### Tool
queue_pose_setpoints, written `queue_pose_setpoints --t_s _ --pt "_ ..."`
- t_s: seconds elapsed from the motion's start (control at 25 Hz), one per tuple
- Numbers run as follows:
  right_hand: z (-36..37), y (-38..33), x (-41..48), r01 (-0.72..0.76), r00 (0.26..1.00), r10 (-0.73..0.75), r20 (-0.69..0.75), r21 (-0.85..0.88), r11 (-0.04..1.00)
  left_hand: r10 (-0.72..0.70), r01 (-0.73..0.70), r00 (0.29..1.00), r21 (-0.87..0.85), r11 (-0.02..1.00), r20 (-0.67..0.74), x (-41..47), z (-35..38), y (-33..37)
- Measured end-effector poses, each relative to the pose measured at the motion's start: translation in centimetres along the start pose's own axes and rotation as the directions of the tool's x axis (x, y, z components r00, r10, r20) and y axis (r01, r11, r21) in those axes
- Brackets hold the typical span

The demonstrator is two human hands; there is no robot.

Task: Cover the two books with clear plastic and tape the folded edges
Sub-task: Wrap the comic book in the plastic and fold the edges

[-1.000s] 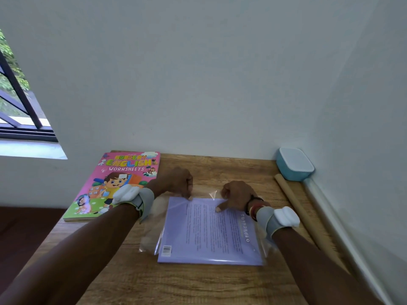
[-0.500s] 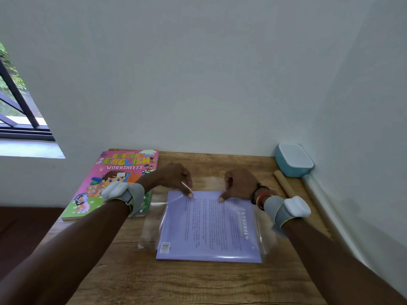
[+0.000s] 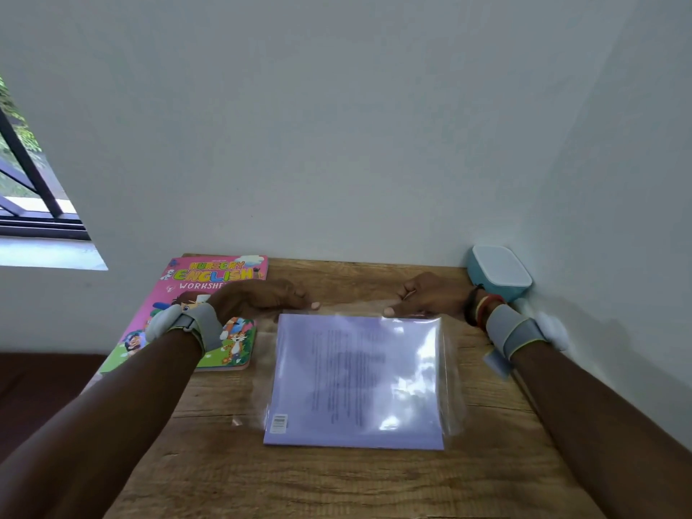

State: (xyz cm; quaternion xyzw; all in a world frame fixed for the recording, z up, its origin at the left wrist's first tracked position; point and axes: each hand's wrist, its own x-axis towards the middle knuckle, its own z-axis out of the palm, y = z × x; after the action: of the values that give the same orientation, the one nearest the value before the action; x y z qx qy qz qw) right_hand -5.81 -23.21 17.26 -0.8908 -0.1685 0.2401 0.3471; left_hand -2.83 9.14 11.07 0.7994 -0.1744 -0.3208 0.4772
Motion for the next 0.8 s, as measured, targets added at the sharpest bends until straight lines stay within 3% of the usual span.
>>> queue_pose_setpoints --t_s 0.08,0.16,0.28,0.44,0.56,0.68,0.8 --pt "-0.1 0.6 0.2 -0.016 1.0 0.018 0.016 -0.087 0.996 -0.027 0.024 0.999 0.057 0.998 0.038 0.4 -0.1 -0.6" --pt "0.6 1.5 0.8 -0.037 0.994 0.008 -0.106 -0.281 0.959 -0.047 0.035 0.997 0.189 0.981 0.06 0.9 -0.2 -1.1" --pt "2.7 2.3 1.4 0.029 0.943 -0.109 -0.314 -0.247 0.968 0.012 -0.026 0.998 0.254 0.967 0.057 1.2 0.3 -1.1" --pt "5.4 2.8 3.0 0.088 0.982 -0.142 -0.126 -0.364 0.927 0.086 -0.078 0.996 0.21 0.975 -0.032 1.1 1.4 0.3" --pt "5.4 3.2 3.4 0.097 0.983 -0.146 -0.11 -0.363 0.927 0.044 -0.036 0.999 0.287 0.957 -0.023 1.1 1.7 0.6" --pt "4.5 4.6 3.1 0.027 0.989 -0.074 -0.126 -0.34 0.94 0.038 -0.018 0.998 0.339 0.941 -0.052 1.1 1.4 -0.9" --pt "3.3 7.6 1.7 -0.143 0.982 0.105 -0.159 -0.252 0.957 -0.015 0.04 0.997 0.331 0.943 -0.077 1.1 1.2 -2.5"
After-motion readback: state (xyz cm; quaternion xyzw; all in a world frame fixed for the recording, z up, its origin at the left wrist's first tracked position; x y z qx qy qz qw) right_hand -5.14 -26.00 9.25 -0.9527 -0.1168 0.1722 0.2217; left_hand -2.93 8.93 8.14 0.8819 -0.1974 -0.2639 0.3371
